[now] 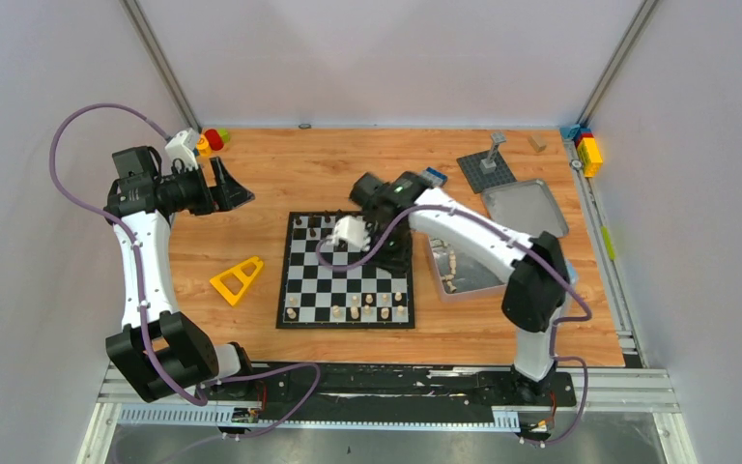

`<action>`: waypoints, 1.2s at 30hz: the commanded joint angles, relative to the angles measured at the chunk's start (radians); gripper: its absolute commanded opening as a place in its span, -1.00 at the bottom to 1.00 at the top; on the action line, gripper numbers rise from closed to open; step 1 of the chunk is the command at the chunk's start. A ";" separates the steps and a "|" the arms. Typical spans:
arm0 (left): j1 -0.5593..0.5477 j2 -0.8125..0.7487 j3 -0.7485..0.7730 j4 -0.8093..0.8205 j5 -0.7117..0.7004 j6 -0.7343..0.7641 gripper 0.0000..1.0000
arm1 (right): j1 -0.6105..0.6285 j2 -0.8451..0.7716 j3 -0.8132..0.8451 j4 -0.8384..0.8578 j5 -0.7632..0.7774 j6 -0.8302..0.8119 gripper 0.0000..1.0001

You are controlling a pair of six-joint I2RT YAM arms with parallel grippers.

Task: Set up the chess pieces on the board
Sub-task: Place the chess piece on the chessboard, then pick up the chess piece from the storage box.

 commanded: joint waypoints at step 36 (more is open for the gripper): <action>-0.004 -0.030 -0.082 0.136 0.113 -0.024 1.00 | -0.635 -0.147 -0.589 0.871 -0.098 0.437 -0.34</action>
